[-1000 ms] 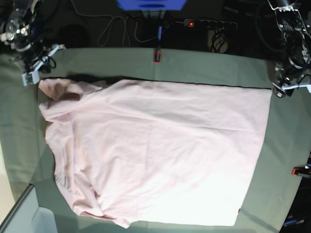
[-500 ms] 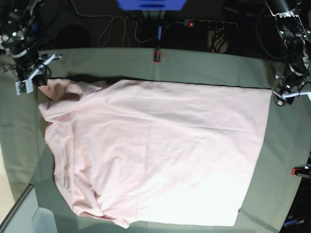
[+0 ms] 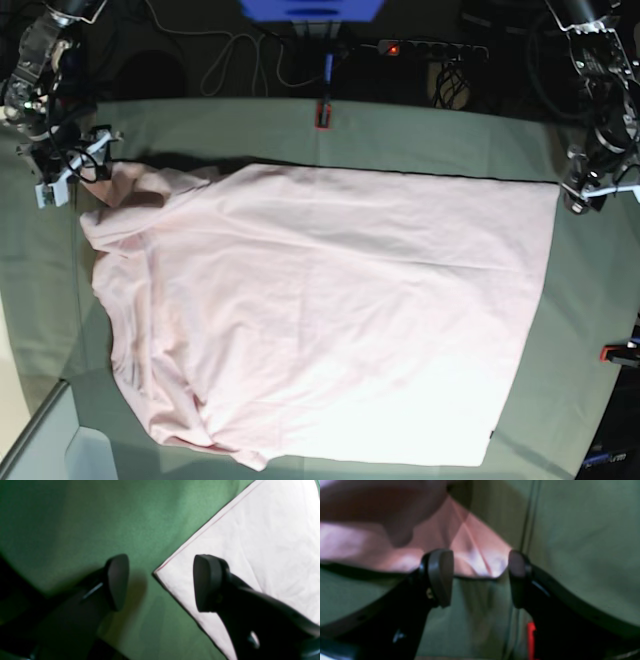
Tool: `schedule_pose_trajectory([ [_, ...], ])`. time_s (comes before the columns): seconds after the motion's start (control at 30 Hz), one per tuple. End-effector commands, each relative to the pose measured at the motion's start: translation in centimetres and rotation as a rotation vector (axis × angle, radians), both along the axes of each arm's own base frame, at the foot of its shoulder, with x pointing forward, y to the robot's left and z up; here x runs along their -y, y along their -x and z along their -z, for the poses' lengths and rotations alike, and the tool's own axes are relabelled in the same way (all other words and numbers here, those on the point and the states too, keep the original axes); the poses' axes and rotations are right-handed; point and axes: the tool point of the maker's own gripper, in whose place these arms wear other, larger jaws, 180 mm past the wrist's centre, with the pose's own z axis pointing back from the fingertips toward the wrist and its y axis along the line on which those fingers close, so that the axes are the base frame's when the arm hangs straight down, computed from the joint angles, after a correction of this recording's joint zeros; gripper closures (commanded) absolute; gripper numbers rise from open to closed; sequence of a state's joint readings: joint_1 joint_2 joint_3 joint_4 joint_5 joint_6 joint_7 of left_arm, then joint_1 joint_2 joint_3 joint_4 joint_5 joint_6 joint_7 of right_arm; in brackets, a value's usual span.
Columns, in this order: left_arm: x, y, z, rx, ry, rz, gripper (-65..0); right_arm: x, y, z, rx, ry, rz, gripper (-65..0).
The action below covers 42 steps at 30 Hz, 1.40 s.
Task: Layout the t-shirt on the table in an organized manner, then fold the t-shirt properly
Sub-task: 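Grasp the t-shirt corner with the right gripper and pull it up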
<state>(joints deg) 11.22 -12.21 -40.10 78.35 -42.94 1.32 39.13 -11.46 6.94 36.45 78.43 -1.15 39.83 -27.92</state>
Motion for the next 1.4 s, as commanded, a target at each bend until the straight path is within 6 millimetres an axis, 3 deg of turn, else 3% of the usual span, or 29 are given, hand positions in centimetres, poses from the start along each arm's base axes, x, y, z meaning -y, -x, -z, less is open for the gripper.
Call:
schedule_pose_trajectory([
  [0.0,-0.8,-0.6,-1.2,0.035,-0.024,-0.003,-39.3,0.6,-1.2,-0.9,0.044,0.004,0.0,-35.0],
  [0.1,-0.7,-0.7,-1.2,0.035,-0.023,-0.002,-39.3,0.3,-0.9,0.0,0.021,-0.018,0.008,-34.4],
  [0.17,-0.7,-0.7,-1.2,0.035,-0.023,-0.002,-39.3,0.3,-0.6,0.2,0.014,-0.02,0.009,-29.2],
  [0.33,-0.6,-0.8,-1.2,0.039,-0.024,0.0,-39.3,0.3,-0.1,0.5,0.0,-0.021,0.009,0.0],
  [0.43,-0.6,-0.9,-1.2,0.04,-0.023,0.001,-39.3,0.4,1.3,0.4,-0.015,-0.004,0.003,0.0],
  [0.6,-0.6,-1.0,-1.3,0.042,-0.023,0.001,-39.3,-0.8,4.0,-2.8,0.017,0.074,-0.033,0.0],
  [0.7,-0.6,-1.1,-1.3,0.045,-0.023,0.001,-39.3,-2.6,6.5,-4.9,0.02,0.111,-0.069,0.0],
  [0.9,-0.5,-2.4,-2.0,0.074,-0.02,0.001,-39.3,-6.6,9.6,-8.0,0.017,0.125,-0.142,0.0],
  [1.23,-0.5,-3.2,-2.6,0.093,-0.02,0.001,-39.3,-13.0,14.1,-6.2,-0.111,0.006,-0.384,0.0],
  [1.37,-0.4,-3.3,-2.6,0.092,-0.016,0.002,-39.3,-13.3,13.9,-6.2,-0.106,0.001,-0.394,0.0],
])
